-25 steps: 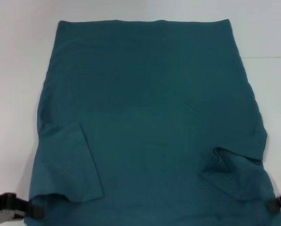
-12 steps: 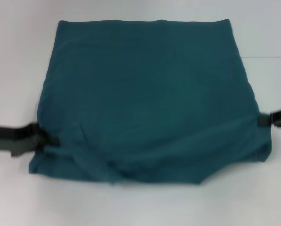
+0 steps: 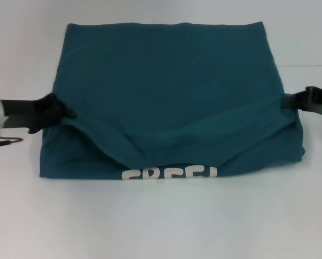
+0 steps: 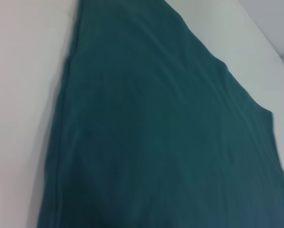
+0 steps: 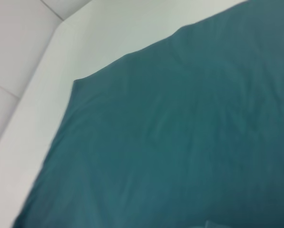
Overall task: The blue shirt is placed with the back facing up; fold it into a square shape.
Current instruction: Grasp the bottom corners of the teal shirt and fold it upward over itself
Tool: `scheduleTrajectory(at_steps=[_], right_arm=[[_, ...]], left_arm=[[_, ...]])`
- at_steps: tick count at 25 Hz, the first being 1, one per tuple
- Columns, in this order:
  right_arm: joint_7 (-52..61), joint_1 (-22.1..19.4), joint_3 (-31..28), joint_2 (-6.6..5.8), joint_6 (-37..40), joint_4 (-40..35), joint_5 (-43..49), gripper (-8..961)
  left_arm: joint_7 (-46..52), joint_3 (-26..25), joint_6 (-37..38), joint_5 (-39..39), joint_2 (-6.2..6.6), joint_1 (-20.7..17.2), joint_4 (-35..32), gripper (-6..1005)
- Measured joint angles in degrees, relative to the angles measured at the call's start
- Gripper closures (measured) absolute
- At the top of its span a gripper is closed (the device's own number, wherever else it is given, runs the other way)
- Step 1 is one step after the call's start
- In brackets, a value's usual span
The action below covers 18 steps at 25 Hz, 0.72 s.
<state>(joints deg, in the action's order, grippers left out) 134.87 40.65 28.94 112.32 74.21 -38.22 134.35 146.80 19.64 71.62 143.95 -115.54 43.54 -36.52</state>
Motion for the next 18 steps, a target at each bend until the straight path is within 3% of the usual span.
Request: scheduleTrajectory(at_steps=[1, 2, 3, 6, 18], right_arm=[[0.0, 0.3, 0.9, 0.24, -1.9, 0.3, 0.0, 839], [0.0, 0.7, 1.9, 0.48, -4.1, 0.8, 0.0, 838], [0.1, 1.1, 3.0, 0.60, -6.2, 1.3, 0.0, 836], [0.4, 1.8, 4.9, 0.98, -11.8, 2.4, 0.1, 832], [-0.1, 3.2, 7.9, 1.21, -19.0, 2.6, 0.2, 814]], left_arm=[[-0.2, 0.3, -2.2, -0.1, -0.82, 0.2, 0.2, 977], [-0.2, 0.3, -2.2, -0.1, -0.82, 0.2, 0.2, 977], [-0.4, 1.3, -5.8, -0.2, -2.04, 0.7, 0.3, 977], [-0.4, 3.2, -9.0, -0.4, -2.72, 1.5, 0.5, 978], [-0.8, 9.5, -16.5, -0.4, -2.47, 4.3, 0.6, 978]])
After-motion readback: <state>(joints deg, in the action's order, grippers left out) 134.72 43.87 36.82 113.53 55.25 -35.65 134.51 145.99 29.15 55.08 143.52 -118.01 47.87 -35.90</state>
